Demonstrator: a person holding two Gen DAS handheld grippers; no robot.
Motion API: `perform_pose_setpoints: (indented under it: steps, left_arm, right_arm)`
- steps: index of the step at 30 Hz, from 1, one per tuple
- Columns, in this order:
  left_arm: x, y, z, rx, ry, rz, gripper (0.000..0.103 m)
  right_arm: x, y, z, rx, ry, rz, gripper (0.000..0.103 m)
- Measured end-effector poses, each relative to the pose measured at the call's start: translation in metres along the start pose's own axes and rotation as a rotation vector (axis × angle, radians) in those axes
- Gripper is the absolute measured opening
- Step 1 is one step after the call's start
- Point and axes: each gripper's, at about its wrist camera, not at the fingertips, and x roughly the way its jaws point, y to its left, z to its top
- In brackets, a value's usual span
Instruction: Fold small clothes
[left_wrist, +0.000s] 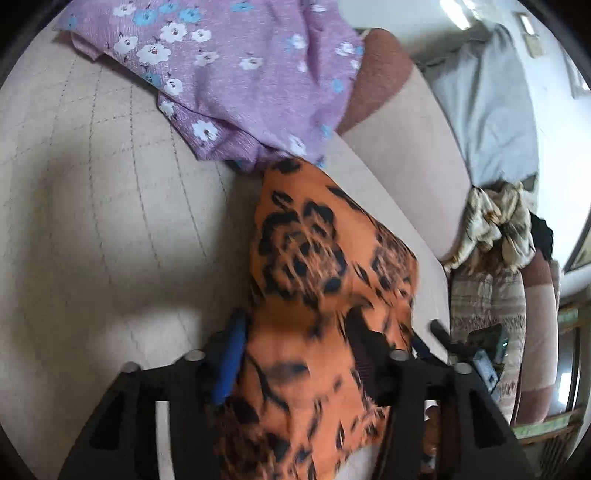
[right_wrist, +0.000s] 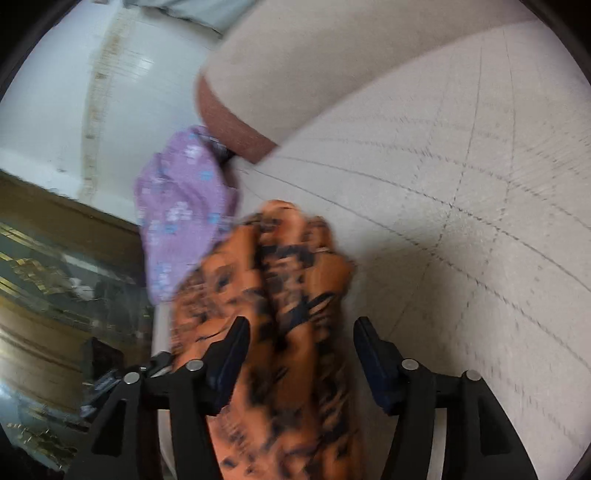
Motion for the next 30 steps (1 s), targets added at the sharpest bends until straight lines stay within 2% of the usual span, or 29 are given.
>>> perform_pose_setpoints:
  steps: [1, 3, 5, 8, 9, 10, 11, 13, 14, 15, 17, 18, 20, 21, 22, 23, 25, 26, 28, 30]
  left_arm:
    - [-0.003, -0.002, -0.008, 0.009, 0.006, 0.008, 0.059]
    - [-0.012, 0.001, -0.027, 0.016, 0.01, 0.023, 0.059]
    - [-0.02, 0.002, -0.049, 0.025, 0.009, 0.043, 0.059]
    - [-0.027, 0.012, -0.081, 0.018, 0.001, 0.122, 0.058]
    - [-0.029, 0.02, -0.088, -0.007, 0.006, 0.127, 0.052]
    - [-0.025, 0.025, -0.094, -0.034, 0.02, 0.114, 0.048]
    - [-0.022, 0.029, -0.098, -0.057, 0.029, 0.098, 0.041]
    - [-0.02, 0.028, -0.1, -0.065, 0.015, 0.095, 0.035]
    - [-0.02, 0.026, -0.102, -0.058, 0.004, 0.097, 0.027]
    - [-0.023, 0.024, -0.106, -0.047, -0.002, 0.084, 0.016]
    - [-0.031, 0.019, -0.115, -0.028, -0.028, 0.074, 0.012]
    - [-0.03, 0.017, -0.12, -0.013, -0.038, 0.076, 0.012]
    - [-0.016, 0.018, -0.119, -0.01, -0.009, 0.116, 0.012]
    - [-0.012, 0.018, -0.118, 0.0, -0.003, 0.132, 0.012]
    - [-0.011, 0.016, -0.117, 0.008, -0.005, 0.139, 0.012]
    - [-0.011, 0.013, -0.117, 0.02, -0.009, 0.153, 0.012]
    - [-0.011, 0.007, -0.117, 0.056, -0.018, 0.183, 0.015]
    - [-0.013, 0.005, -0.117, 0.063, -0.025, 0.19, 0.016]
    - [-0.02, 0.006, -0.116, 0.052, -0.029, 0.184, 0.025]
    - [-0.033, 0.009, -0.113, 0.017, -0.063, 0.148, 0.04]
  right_arm:
    - [-0.012, 0.007, -0.007, -0.019, -0.007, 0.005, 0.075]
    - [-0.025, 0.016, -0.023, -0.042, -0.001, -0.001, 0.075]
    - [-0.036, 0.025, -0.054, -0.07, 0.025, -0.002, 0.075]
    - [-0.041, 0.025, -0.096, -0.078, 0.035, -0.073, 0.071]
    - [-0.04, 0.02, -0.106, -0.069, 0.053, -0.067, 0.066]
    - [-0.038, 0.016, -0.112, -0.058, 0.066, -0.071, 0.053]
    - [-0.034, 0.013, -0.115, -0.043, 0.079, -0.095, 0.045]
    - [-0.027, 0.005, -0.117, -0.031, 0.092, -0.144, 0.033]
    - [-0.025, -0.001, -0.117, -0.016, 0.097, -0.143, 0.019]
    - [-0.028, -0.004, -0.118, -0.006, 0.099, -0.138, 0.01]
    - [-0.047, 0.001, -0.117, -0.01, 0.062, -0.113, 0.007]
    - [-0.06, 0.006, -0.116, -0.025, 0.032, -0.122, 0.007]
    - [-0.073, 0.013, -0.117, -0.035, -0.003, -0.114, 0.007]
    - [-0.073, 0.012, -0.118, -0.045, -0.001, -0.142, 0.007]
    - [-0.061, 0.007, -0.119, -0.064, 0.027, -0.224, 0.007]
    - [-0.053, 0.004, -0.121, -0.067, 0.044, -0.259, 0.007]
    - [-0.038, -0.011, -0.126, -0.045, 0.086, -0.286, 0.007]
    - [-0.042, -0.011, -0.126, -0.043, 0.074, -0.284, 0.01]
    - [-0.05, -0.006, -0.124, -0.048, 0.067, -0.268, 0.012]
    - [-0.059, -0.006, -0.126, -0.031, 0.08, -0.239, 0.013]
